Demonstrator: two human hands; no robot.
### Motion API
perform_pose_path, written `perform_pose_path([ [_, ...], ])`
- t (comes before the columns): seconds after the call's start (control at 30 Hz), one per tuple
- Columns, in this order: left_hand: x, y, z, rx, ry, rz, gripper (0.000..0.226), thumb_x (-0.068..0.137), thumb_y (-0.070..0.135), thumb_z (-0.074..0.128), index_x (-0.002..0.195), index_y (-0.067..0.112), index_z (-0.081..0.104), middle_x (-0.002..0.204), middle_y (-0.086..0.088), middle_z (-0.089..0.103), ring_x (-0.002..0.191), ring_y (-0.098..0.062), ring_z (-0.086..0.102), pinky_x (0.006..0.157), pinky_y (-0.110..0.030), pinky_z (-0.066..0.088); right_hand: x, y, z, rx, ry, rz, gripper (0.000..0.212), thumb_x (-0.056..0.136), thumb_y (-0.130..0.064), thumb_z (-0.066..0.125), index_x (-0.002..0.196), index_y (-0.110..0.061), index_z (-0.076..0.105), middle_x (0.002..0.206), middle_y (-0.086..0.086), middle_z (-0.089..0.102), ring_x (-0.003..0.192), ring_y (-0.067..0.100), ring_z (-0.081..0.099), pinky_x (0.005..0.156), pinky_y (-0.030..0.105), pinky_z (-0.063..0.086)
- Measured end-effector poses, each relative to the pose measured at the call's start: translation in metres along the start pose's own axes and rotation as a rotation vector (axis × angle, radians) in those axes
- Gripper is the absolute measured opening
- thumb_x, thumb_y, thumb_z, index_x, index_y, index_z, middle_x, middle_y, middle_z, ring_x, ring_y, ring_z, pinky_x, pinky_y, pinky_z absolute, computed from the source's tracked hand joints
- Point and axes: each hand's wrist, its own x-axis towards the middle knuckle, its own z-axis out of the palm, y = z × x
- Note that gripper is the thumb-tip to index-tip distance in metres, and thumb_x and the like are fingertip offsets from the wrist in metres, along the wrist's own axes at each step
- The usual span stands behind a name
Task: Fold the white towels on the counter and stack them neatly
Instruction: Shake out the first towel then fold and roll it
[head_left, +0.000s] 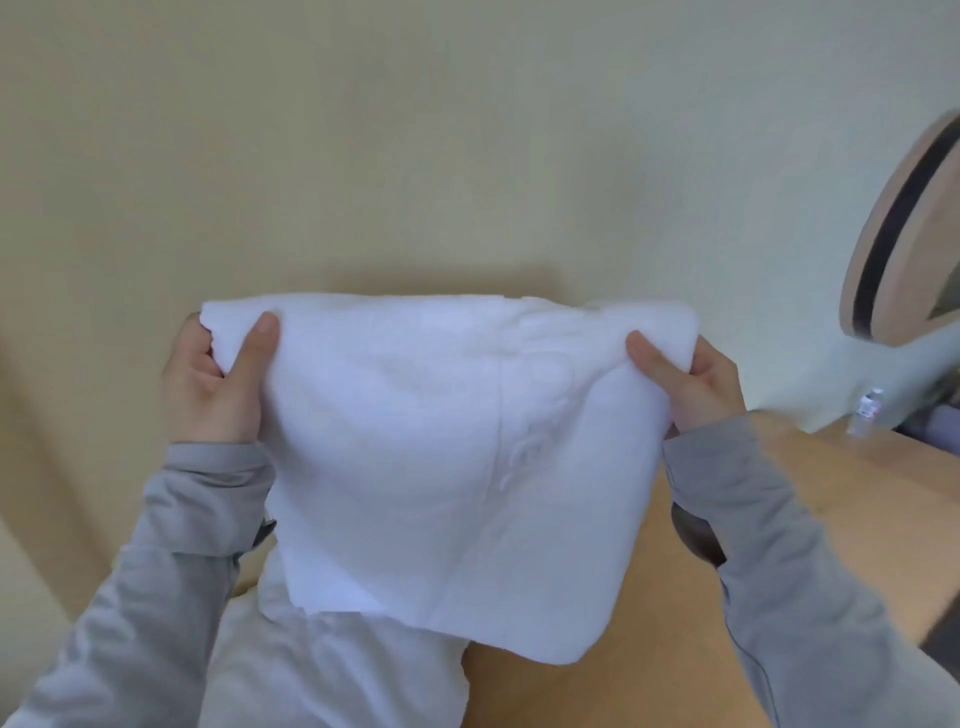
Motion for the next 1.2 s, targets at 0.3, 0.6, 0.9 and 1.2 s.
perform_pose_path([
  [0.3,-0.088,0.011,0.141,-0.002,-0.058,-0.049,0.034,0.074,0.046,0.064,0.060,0.029,0.038,0.059,0.014,0.033,0.056,-0.006,0.029,0.052,-0.022,0.027,0.015,-0.028,-0.165,-0.049,0.111,0.049,0.018,0.081,-0.012,0.069,0.087,0.003,0.063,0.086,0.016,0.062,0.079,0.026,0.057,0.073,0.039,0.047],
  [0.6,-0.148,0.000,0.229,0.039,-0.118,-0.099,0.045,0.075,0.044,0.067,0.064,0.010,0.039,0.060,0.004,0.034,0.053,-0.008,0.029,0.048,-0.022,0.025,0.020,-0.030,-0.272,-0.055,0.147,0.099,0.008,0.081,-0.010,0.069,0.077,-0.008,0.062,0.083,0.012,0.061,0.078,0.022,0.055,0.069,0.033,0.046],
  [0.9,-0.140,-0.054,0.320,0.176,-0.326,-0.178,0.042,0.078,0.029,0.072,0.070,-0.001,0.044,0.070,-0.010,0.028,0.064,-0.020,0.025,0.057,-0.033,0.021,0.044,0.044,-0.325,-0.059,0.279,0.215,0.008,0.079,-0.014,0.072,0.073,-0.016,0.066,0.059,-0.011,0.067,0.055,0.003,0.061,0.051,0.017,0.049],
  [1.2,-0.159,-0.246,0.440,0.584,-0.626,-0.637,0.067,0.082,0.050,0.065,0.127,0.004,0.048,0.129,-0.015,0.051,0.118,-0.033,0.049,0.099,-0.039,0.040,0.107,0.191,-0.374,-0.034,0.507,0.792,0.027,0.079,-0.027,0.073,0.099,-0.018,0.057,0.086,0.001,0.061,0.073,0.022,0.058,0.066,0.035,0.053],
])
